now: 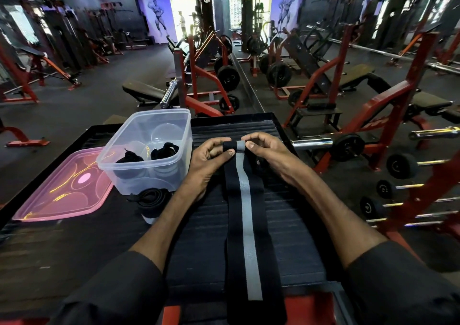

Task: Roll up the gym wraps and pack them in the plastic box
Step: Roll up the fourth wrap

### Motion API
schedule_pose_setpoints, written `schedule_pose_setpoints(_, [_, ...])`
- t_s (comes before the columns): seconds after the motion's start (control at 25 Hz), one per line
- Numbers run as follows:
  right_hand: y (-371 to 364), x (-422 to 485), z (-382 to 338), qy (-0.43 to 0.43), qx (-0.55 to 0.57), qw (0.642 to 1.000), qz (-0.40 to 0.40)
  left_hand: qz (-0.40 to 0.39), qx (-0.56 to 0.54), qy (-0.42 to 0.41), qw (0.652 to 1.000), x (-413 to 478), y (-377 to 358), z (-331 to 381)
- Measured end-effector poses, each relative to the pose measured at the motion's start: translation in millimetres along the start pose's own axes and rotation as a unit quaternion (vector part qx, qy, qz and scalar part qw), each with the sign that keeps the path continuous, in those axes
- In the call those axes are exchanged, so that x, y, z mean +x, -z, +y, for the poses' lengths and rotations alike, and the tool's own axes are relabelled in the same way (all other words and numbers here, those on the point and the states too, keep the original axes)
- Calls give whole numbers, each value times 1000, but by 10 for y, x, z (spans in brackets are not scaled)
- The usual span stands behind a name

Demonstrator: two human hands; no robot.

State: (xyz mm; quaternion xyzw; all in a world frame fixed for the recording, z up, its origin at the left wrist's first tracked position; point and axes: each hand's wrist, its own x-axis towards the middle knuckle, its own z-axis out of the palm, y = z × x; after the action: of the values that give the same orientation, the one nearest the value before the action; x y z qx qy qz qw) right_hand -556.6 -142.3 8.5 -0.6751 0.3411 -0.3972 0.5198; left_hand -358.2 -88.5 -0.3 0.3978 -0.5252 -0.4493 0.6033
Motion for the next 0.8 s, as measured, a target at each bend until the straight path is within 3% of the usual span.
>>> schedule_pose_setpoints(0.16, [-28, -25, -18, 70, -34, 997, 11, -29, 98, 11, 995, 45, 32, -40])
schedule_pose_setpoints(0.32, [-19, -34, 4, 93, -59, 994, -1, -67, 117, 92, 987, 22, 59, -64])
schedule_pose_setpoints(0.44, [-9, -47, -3, 93, -75, 993, 1, -53, 142, 59, 987, 17, 69, -82])
schedule_pose_setpoints(0.6, [4, -78, -91, -11, 7, 1000, -10, -41, 156, 2, 987, 25, 70, -76])
schedule_pose_setpoints(0.8, [24, -47, -172, -126, 135, 983, -6, -47, 147, -20, 988, 22, 37, -56])
